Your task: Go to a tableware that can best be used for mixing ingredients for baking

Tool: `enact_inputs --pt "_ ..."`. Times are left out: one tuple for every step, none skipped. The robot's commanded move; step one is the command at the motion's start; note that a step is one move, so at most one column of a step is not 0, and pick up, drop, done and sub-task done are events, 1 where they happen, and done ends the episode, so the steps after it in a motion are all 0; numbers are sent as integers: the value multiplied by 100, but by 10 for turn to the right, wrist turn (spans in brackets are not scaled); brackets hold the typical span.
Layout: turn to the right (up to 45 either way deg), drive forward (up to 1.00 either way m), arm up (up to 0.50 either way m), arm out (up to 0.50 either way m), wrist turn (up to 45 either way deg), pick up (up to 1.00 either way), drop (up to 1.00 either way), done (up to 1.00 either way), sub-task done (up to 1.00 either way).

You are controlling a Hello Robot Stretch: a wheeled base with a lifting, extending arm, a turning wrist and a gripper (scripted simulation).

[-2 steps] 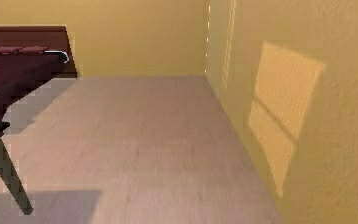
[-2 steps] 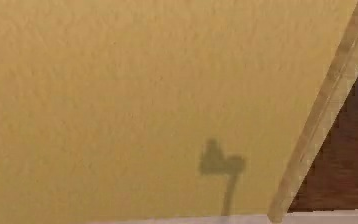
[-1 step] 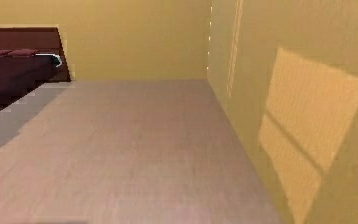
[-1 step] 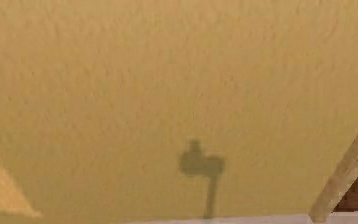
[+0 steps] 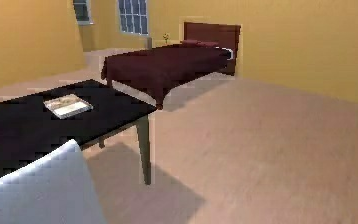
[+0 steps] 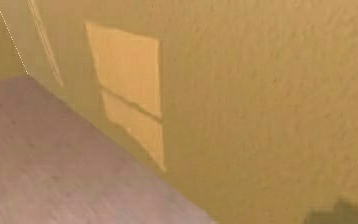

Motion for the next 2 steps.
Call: enact_inputs --pt "-450 0 0 0 0 0 0 0 0" --pt "-180 0 0 0 0 0 0 0 0"
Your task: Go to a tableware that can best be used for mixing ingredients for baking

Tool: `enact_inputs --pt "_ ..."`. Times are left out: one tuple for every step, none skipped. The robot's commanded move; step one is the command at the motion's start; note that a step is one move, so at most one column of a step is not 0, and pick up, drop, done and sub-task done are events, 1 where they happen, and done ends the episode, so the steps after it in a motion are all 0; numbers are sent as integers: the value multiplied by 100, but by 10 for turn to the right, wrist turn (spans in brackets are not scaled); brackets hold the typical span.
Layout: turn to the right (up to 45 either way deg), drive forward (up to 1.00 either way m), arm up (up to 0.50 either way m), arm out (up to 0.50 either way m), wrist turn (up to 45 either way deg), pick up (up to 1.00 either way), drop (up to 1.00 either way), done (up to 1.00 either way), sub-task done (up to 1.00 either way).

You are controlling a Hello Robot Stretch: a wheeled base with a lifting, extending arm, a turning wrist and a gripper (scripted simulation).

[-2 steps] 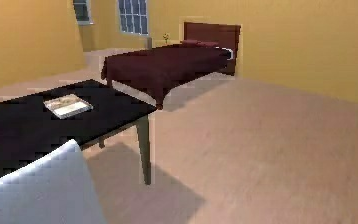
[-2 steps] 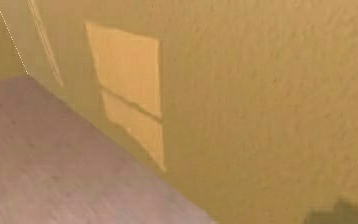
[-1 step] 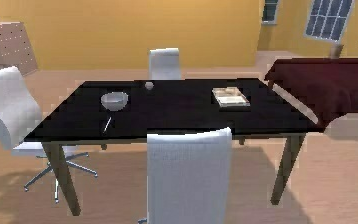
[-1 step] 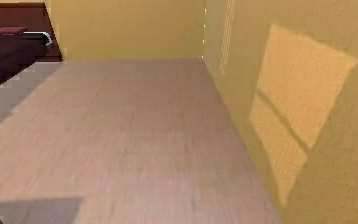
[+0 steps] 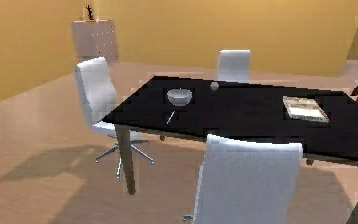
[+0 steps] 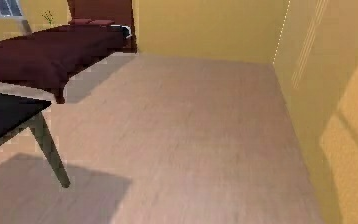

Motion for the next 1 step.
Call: enact_inputs --pt "0 0 0 0 0 0 0 100 0"
